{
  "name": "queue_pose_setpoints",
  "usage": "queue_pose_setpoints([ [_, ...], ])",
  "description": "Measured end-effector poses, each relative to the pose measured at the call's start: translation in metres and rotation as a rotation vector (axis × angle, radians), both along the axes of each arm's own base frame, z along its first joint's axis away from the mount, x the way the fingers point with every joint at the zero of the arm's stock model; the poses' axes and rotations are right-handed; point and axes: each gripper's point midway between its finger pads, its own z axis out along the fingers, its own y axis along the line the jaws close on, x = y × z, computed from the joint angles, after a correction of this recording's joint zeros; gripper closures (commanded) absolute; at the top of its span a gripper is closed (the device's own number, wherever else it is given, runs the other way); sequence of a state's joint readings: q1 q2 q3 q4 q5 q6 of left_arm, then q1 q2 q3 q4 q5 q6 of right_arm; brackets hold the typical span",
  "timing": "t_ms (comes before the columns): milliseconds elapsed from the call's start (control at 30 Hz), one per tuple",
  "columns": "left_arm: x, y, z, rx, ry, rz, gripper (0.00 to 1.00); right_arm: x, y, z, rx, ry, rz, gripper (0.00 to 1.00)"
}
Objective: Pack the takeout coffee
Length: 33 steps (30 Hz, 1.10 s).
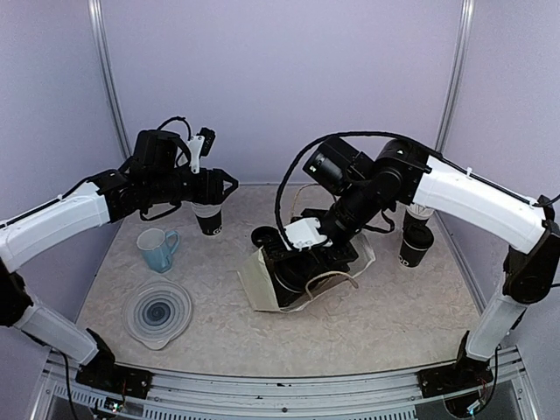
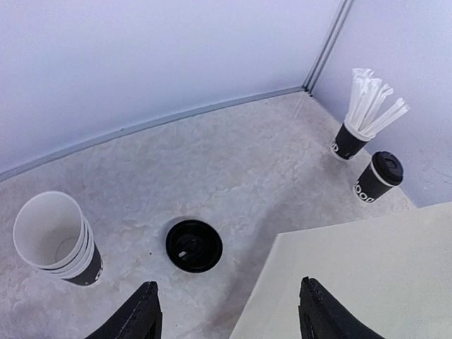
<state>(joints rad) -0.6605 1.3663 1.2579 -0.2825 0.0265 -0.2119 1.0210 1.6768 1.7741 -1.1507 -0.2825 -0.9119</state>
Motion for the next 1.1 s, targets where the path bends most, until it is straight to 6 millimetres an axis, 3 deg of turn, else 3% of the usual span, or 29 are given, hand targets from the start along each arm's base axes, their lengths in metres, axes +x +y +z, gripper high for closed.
queue_pose_setpoints([
  [100, 0.015, 0.003, -0.033, 0.025, 0.071, 0.021, 0.36, 0.000, 0.010, -0.004, 0.001, 0.003, 0.002, 0.56],
  [200, 0.023, -0.010, -0.063, 0.044, 0.132, -0.006, 0.38, 0.004, 0.009, -0.008, -0.009, -0.015, -0.013, 0.56],
  [367, 0.027, -0.036, -0.118, 0.098, 0.239, -0.073, 0.39, 0.010, -0.008, -0.030, -0.075, -0.061, -0.050, 0.57],
  [433, 0.026, -0.050, -0.131, 0.119, 0.262, -0.106, 0.39, 0.012, -0.017, -0.040, -0.111, -0.079, -0.062, 0.57],
  [533, 0.025, -0.071, -0.136, 0.126, 0.270, -0.149, 0.40, 0.014, -0.024, -0.044, -0.136, -0.105, -0.065, 0.57],
  [733, 0.024, -0.105, -0.146, 0.134, 0.276, -0.219, 0.40, 0.016, -0.036, -0.019, -0.095, -0.193, -0.066, 0.58],
  [900, 0.019, -0.112, -0.169, 0.160, 0.323, -0.238, 0.40, 0.010, -0.051, -0.012, -0.083, -0.221, -0.067, 0.58],
  [1100, 0.020, -0.111, -0.171, 0.161, 0.330, -0.239, 0.40, 0.007, -0.060, -0.026, -0.119, -0.212, -0.068, 0.57],
])
